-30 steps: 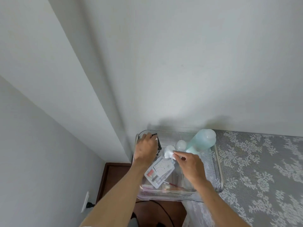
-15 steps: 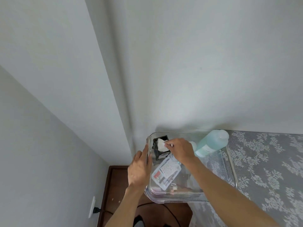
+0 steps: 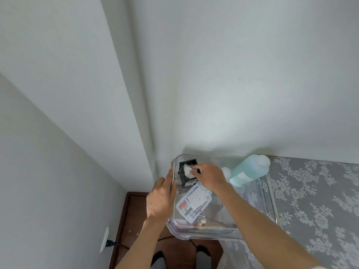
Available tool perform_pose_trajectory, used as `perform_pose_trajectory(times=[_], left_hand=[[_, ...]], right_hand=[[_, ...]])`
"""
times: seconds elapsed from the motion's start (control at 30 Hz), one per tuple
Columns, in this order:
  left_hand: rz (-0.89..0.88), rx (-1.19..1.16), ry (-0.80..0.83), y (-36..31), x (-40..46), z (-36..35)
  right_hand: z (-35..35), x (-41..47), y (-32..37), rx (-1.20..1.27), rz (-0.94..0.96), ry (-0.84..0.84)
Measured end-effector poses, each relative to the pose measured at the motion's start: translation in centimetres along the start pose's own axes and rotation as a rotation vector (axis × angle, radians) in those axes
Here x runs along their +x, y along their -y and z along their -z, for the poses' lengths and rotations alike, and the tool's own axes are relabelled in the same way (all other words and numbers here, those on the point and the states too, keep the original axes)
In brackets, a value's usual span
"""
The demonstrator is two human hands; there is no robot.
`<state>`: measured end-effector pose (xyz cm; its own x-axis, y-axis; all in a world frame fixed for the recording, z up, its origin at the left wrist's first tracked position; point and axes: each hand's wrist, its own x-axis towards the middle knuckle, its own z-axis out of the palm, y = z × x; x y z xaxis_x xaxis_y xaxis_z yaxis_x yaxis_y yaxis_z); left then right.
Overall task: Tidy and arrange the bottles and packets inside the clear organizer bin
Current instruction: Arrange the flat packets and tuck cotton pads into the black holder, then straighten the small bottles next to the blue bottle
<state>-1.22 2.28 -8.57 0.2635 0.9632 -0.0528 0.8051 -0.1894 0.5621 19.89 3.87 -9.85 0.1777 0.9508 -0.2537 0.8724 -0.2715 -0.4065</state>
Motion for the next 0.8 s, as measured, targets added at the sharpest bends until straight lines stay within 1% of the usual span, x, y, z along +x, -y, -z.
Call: perform_pose_trajectory(times=[0.1, 0.2, 0.27, 0.33, 0.4, 0.47, 0.53, 0.6, 0.7, 0.8], left_hand=[[0.026, 0.020, -0.044, -0.8, 0.0, 0.2], [0.052, -0.004, -0.152, -2.0, -0.4, 0.0], [0.006, -0.037, -0.240, -3.2, -1.2, -0.4], [-0.105, -0.049, -0.267, -4.9, -2.3, -1.4], [-0.193, -0.060, -0.217, -6.6, -3.2, -3.0], [-0.211, -0.054, -0.129, -8.0, -3.9, -4.7], [-0.203, -0.031, -0.057, -9.1, -4.1, -6.5], [-0.186, 0.010, 0.005, -9.8, -4.0, -8.2], [-0.094, 0.172, 0.140, -9.6, -3.0, -11.2], [-0.028, 0.236, 0.171, -8.6, -1.7, -13.5]], right_hand=[[0.7, -1.8, -0.5, 0.110, 0.021, -0.078], [0.7, -4.4, -2.0, 0.271, -0.036, -0.180], [0.1, -6.4, -3.5, 0.354, -0.075, -0.201], [-0.5, -8.2, -4.8, 0.381, -0.119, -0.237], [-1.0, -9.5, -5.8, 0.349, -0.140, -0.341], [-1.1, -10.2, -6.4, 0.262, -0.152, -0.427], [-0.8, -10.4, -6.8, 0.197, -0.174, -0.447], [-0.6, -10.2, -7.3, 0.164, -0.201, -0.421], [-0.9, -9.3, -8.4, 0.066, -0.145, -0.326], [-1.7, -8.2, -9.6, -0.036, -0.123, -0.220]])
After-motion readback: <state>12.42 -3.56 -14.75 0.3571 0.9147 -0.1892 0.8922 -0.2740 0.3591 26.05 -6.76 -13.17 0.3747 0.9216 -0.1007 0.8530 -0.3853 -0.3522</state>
